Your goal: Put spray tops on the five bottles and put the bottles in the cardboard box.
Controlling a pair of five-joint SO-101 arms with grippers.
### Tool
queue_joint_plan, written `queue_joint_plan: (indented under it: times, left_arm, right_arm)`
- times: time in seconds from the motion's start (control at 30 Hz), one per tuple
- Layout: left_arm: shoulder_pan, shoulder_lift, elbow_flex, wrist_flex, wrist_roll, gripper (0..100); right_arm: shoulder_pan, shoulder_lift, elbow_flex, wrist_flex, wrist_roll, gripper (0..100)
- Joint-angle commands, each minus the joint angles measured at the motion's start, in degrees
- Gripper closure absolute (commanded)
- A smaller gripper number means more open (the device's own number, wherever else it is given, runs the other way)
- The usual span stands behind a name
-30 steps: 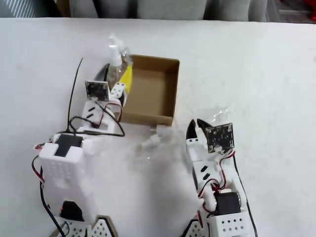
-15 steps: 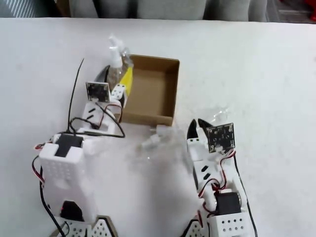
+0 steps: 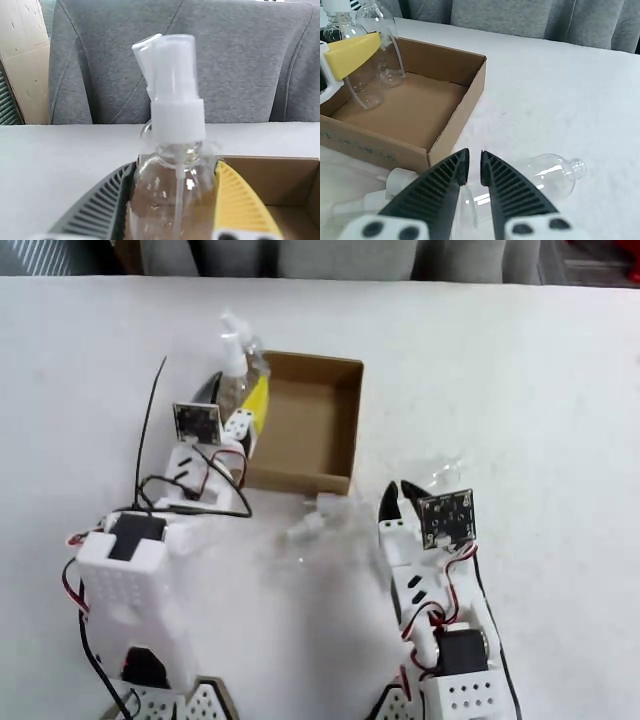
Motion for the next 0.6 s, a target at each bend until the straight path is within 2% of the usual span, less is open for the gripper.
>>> queue_joint_plan:
  times: [0.0, 0.57]
  left_arm:
    - [-1.63, -1.36, 0.7, 1.85, -0.35, 81]
    - [-1.71, -6.46, 6.59, 1.85, -0.7, 81]
  right_arm:
    - [0.4, -0.75, 0.53, 0.13, 0.0, 98.1]
    - [0.4, -0.75, 0.53, 0.13, 0.09, 98.1]
